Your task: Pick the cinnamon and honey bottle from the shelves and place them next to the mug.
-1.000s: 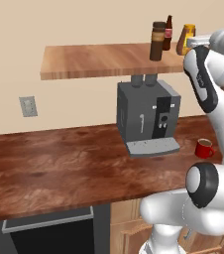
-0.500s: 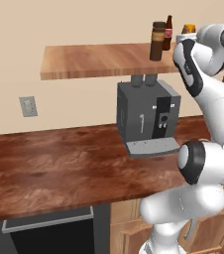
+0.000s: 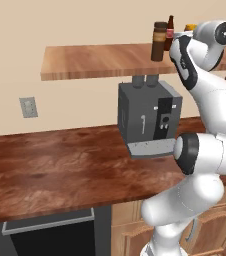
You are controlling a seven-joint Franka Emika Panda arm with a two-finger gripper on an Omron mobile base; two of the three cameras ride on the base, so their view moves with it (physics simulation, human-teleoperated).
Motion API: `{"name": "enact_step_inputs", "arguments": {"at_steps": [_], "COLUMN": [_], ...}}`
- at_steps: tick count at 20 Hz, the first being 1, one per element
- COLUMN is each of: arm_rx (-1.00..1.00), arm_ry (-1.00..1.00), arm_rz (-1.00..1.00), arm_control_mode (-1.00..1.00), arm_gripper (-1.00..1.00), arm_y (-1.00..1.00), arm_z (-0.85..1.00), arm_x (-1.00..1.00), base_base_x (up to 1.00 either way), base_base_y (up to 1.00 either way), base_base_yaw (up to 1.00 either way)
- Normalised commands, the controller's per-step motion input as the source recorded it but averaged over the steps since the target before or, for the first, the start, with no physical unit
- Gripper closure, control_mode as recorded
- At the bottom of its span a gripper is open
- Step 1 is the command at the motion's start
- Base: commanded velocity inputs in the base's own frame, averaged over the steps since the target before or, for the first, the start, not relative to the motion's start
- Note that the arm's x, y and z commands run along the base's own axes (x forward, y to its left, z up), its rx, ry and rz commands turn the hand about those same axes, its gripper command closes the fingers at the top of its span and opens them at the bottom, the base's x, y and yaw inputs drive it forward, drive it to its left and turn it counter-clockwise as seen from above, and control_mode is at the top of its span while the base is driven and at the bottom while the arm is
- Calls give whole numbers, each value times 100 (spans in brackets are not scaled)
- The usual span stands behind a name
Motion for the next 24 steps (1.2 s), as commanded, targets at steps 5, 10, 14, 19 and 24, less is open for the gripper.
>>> {"name": "enact_step_inputs", "arguments": {"at_steps": [5, 10, 14, 19, 24], "arm_rx": [0, 0, 0, 0, 0], "arm_ry": [0, 0, 0, 0, 0], "arm_rz": [0, 0, 0, 0, 0], "arm_control_mode": [-100, -100, -100, -100, -100], "arm_gripper": [-100, -100, -100, -100, -100], "arm_y": [0, -9, -3, 0, 0], "arm_z": [0, 0, 0, 0, 0], "arm_x": [13, 12, 7, 12, 29], "base_base_x": [0, 0, 0, 0, 0], "base_base_y": [0, 0, 0, 0, 0], "base_base_yaw": [0, 0, 0, 0, 0]}}
